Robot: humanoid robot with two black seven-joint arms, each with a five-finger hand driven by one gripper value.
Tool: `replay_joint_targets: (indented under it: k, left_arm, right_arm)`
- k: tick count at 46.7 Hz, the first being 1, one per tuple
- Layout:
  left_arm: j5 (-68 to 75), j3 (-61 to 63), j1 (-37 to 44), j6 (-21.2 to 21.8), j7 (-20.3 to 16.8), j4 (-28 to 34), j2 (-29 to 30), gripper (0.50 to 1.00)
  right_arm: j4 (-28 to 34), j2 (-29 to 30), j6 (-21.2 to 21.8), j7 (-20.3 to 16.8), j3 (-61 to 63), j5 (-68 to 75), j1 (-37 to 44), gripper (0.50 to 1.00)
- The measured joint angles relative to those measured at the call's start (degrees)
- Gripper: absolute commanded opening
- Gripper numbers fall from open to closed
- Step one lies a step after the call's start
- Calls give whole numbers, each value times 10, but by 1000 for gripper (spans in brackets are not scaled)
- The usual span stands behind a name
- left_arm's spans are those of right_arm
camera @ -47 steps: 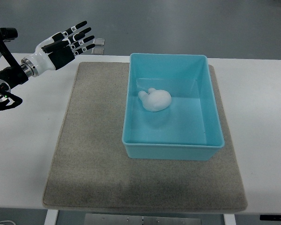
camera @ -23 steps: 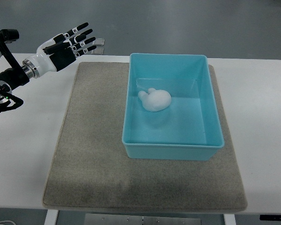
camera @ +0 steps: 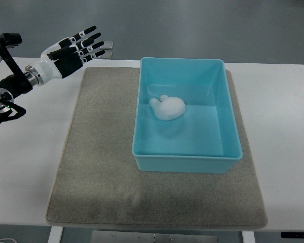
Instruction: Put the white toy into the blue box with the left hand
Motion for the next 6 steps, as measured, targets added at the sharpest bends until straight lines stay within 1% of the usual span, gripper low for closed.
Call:
replay_joint_targets:
  k: [6]
  left_arm:
    - [0,0,0,0,0,0,0,1000]
  right_arm:
    - [0,0,2,-2,0,-2,0,936]
